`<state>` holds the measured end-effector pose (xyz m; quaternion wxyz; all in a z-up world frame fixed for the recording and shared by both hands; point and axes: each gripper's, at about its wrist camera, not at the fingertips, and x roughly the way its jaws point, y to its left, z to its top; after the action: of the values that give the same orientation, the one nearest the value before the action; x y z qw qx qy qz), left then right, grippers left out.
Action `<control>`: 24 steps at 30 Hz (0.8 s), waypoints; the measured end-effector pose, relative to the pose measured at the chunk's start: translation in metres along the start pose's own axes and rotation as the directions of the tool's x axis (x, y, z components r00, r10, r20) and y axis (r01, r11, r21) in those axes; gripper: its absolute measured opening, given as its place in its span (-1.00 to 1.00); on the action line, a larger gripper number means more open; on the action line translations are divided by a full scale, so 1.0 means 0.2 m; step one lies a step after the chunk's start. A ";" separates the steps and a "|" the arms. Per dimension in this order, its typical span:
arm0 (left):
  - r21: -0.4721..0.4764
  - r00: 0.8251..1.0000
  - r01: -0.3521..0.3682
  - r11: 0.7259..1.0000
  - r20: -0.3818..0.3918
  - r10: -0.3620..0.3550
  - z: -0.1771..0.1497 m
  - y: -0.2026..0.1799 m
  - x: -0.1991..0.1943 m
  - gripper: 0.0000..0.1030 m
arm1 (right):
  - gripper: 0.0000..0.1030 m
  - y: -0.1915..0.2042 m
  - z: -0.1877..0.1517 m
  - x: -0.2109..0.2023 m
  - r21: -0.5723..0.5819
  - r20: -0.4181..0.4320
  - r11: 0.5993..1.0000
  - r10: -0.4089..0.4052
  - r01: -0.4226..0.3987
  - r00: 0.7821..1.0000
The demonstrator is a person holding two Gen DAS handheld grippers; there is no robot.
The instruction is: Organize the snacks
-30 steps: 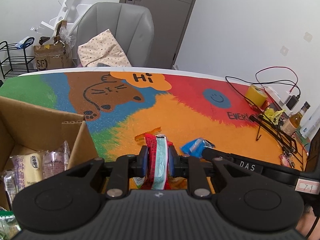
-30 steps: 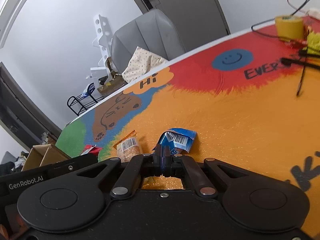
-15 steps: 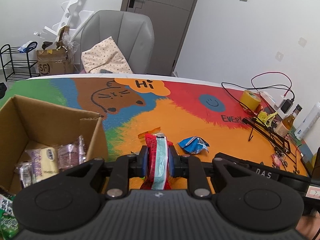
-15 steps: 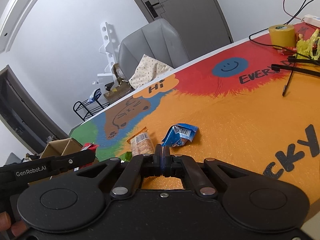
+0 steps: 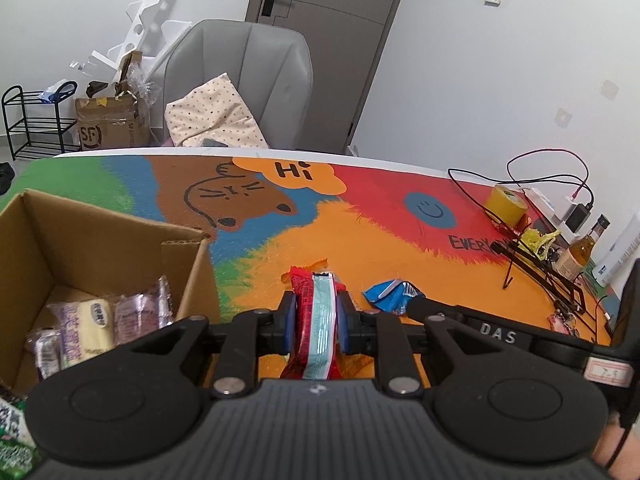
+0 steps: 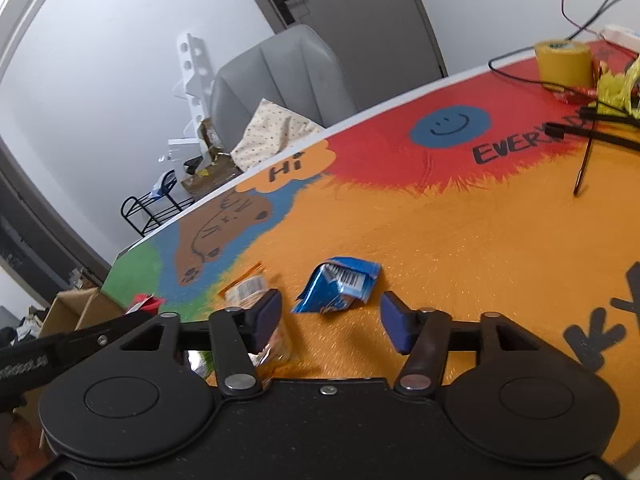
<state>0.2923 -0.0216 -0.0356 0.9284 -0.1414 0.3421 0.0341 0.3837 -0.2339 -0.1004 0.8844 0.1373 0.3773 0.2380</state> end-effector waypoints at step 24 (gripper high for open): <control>0.000 0.999 0.036 0.999 -0.014 -0.036 0.04 0.01 0.11 -0.62 | -0.44 0.08 0.03 0.04 -0.075 -0.003 0.997 -0.036 0.035 0.999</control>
<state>0.3144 -0.0179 -0.0446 0.9264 -0.1474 0.3461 0.0164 0.3882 -0.2162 -0.0936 0.8921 0.0967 0.3726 0.2366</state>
